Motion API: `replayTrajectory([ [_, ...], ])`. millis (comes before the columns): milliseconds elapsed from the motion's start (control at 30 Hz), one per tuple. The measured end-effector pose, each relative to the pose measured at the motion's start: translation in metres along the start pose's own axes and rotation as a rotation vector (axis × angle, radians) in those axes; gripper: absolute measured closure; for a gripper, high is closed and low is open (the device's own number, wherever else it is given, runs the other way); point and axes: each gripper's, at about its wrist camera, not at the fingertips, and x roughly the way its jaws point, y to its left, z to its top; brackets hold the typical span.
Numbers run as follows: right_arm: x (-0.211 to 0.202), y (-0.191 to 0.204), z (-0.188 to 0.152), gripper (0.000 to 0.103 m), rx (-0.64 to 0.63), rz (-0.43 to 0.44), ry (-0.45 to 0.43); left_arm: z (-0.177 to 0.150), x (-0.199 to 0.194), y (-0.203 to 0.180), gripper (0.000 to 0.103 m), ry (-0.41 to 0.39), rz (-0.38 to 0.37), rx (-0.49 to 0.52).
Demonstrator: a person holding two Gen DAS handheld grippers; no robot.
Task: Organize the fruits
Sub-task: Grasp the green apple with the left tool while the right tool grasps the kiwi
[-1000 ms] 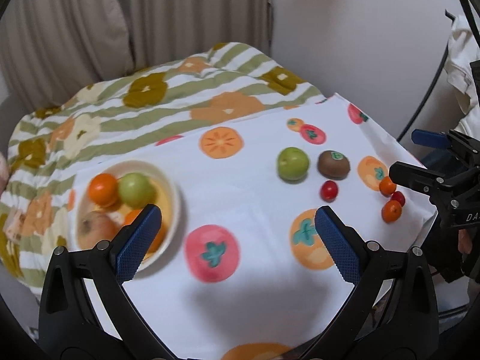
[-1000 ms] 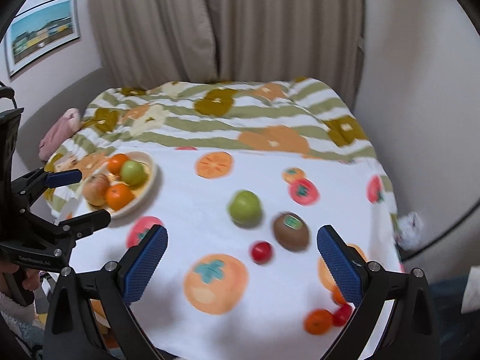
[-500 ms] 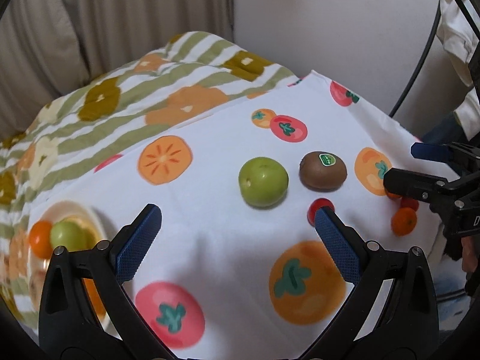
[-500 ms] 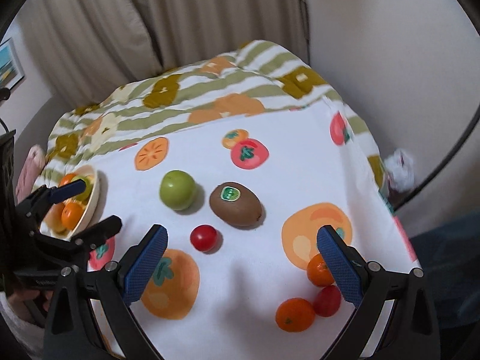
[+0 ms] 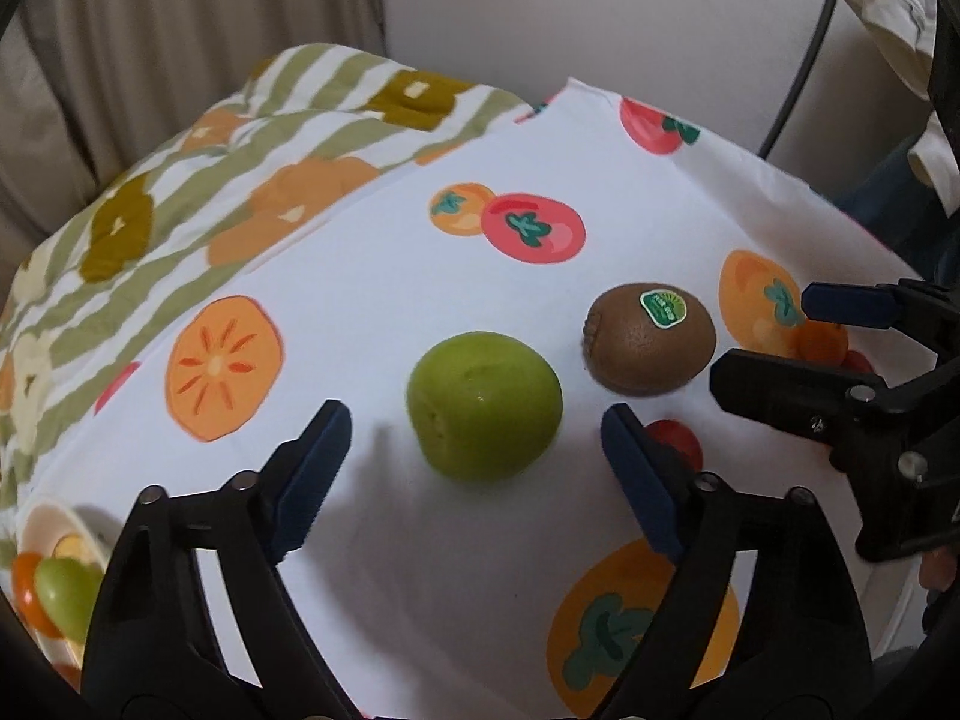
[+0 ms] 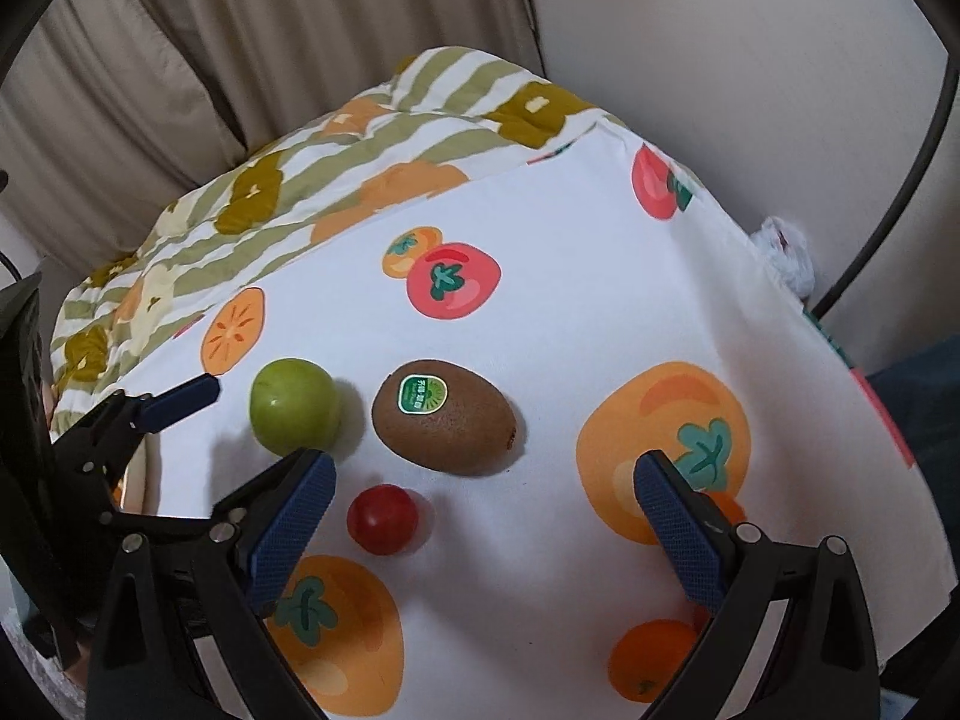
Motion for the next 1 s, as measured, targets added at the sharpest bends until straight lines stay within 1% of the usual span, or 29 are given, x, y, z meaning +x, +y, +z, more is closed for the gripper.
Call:
replayTrajectory([
  [100,0.005,0.001,-0.001,0.003,0.024,-0.003,0.006,0.001,0.008,-0.001,0.016,0.009,-0.015,0.019],
  [133,0.006,0.002,-0.001,0.003,0.033,-0.001,0.005,0.001,0.011,-0.002,0.021,0.01,-0.02,0.027],
  [167,0.007,0.002,-0.002,0.003,0.046,0.001,0.004,0.002,0.014,-0.002,0.029,0.014,-0.023,0.037],
  [200,0.008,0.002,-0.002,0.003,0.056,0.001,0.003,0.002,0.017,-0.003,0.031,0.022,-0.024,0.048],
  [267,0.01,0.002,-0.002,0.003,0.074,0.001,0.003,0.002,0.022,-0.003,0.042,0.032,-0.021,0.06],
  [300,0.011,0.002,-0.002,0.003,0.083,0.001,0.004,0.002,0.024,-0.003,0.043,0.034,-0.017,0.066],
  [433,0.015,0.004,-0.002,0.004,0.097,0.001,0.005,0.002,0.024,0.001,0.043,0.025,-0.043,0.069],
  [700,0.025,0.007,0.0,0.007,0.111,0.001,0.012,0.001,0.023,0.001,0.044,0.03,-0.038,0.086],
  [867,0.03,0.009,0.003,0.015,0.111,0.001,0.02,-0.001,0.022,0.008,0.044,0.036,-0.026,0.07],
  [1000,0.035,0.013,0.004,0.015,0.104,-0.013,0.011,-0.003,0.02,0.015,0.044,0.041,-0.015,0.054],
])
